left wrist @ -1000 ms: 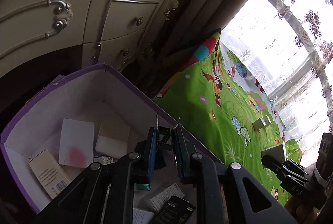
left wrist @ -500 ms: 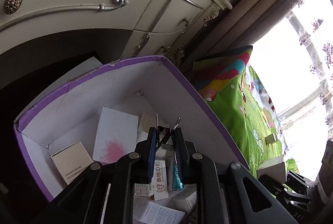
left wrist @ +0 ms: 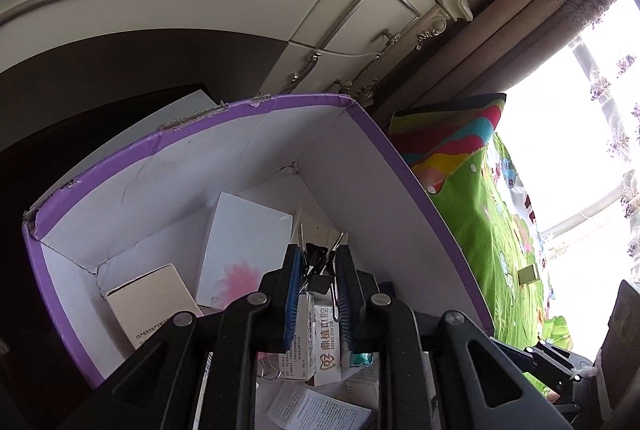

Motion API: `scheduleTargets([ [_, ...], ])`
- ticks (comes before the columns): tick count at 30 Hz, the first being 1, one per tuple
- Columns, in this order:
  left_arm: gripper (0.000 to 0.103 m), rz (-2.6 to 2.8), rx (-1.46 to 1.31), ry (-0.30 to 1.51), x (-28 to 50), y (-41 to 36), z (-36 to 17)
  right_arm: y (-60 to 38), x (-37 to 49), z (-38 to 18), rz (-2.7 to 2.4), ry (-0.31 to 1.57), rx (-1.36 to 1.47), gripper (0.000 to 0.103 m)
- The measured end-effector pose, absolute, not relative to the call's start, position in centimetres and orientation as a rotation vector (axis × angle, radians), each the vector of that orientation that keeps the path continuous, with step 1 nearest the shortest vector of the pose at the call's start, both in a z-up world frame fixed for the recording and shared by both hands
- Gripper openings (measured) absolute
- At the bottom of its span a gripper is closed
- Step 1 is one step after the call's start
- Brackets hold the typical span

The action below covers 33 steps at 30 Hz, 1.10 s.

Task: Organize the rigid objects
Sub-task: 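Drop the clip and white cube into the purple box by opening both tools, then move both tools back toward the last two cubes on the sheet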

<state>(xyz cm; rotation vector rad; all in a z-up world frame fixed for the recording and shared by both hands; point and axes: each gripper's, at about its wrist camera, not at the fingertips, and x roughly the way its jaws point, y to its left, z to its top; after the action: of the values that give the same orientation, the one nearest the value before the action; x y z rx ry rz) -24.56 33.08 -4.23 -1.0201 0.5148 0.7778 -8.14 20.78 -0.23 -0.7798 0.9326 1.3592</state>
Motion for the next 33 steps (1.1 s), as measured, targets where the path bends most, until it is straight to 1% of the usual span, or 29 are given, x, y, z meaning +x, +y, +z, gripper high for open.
scheduleTargets([
  [2, 0.020, 0.779, -1.019, 0.522, -24.3, 33.1, -4.2, 20.8, -8.0, -0.3, 1.362, 0.937, -0.776, 0.062],
  [3, 0.021, 0.780, -1.018, 0.525, -24.2, 33.1, -4.2, 20.8, -7.9, -0.4, 1.363, 0.939, -0.773, 0.064],
  [5, 0.028, 0.781, -1.015, 0.526, -24.0, 33.1, -4.1, 20.7, -7.7, -0.3, 1.367, 0.939, -0.768, 0.067],
  [7, 0.032, 0.782, -1.013, 0.528, -23.8, 33.1, -4.0, 20.6, -7.4, 0.0, 1.368, 0.932, -0.766, 0.069],
  [11, 0.034, 0.785, -1.007, 0.532, -23.3, 33.1, -3.7, 20.1, -6.3, 0.6, 1.360, 0.926, -0.747, 0.074],
  [13, 0.035, 0.786, -1.001, 0.533, -22.9, 33.2, -3.4, 19.8, -5.5, 1.0, 1.352, 0.927, -0.728, 0.075],
  [17, 0.041, 0.782, -0.985, 0.531, -21.9, 33.3, -2.5, 19.0, -3.5, 1.8, 1.333, 0.934, -0.680, 0.076],
  [24, 0.042, 0.790, -0.954, 0.493, -20.1, 33.1, -0.2, 17.4, 0.3, 3.5, 1.282, 0.910, -0.627, 0.077],
  [27, 0.045, 0.779, -0.931, 0.483, -18.7, 32.8, 1.0, 16.6, 2.2, 4.3, 1.255, 0.898, -0.597, 0.077],
  [29, 0.048, 0.760, -0.913, 0.487, -17.4, 32.5, 1.7, 16.1, 3.3, 4.8, 1.236, 0.886, -0.582, 0.078],
  [33, 0.050, 0.702, -0.876, 0.512, -14.1, 31.7, 2.6, 15.0, 5.6, 5.5, 1.193, 0.869, -0.556, 0.079],
])
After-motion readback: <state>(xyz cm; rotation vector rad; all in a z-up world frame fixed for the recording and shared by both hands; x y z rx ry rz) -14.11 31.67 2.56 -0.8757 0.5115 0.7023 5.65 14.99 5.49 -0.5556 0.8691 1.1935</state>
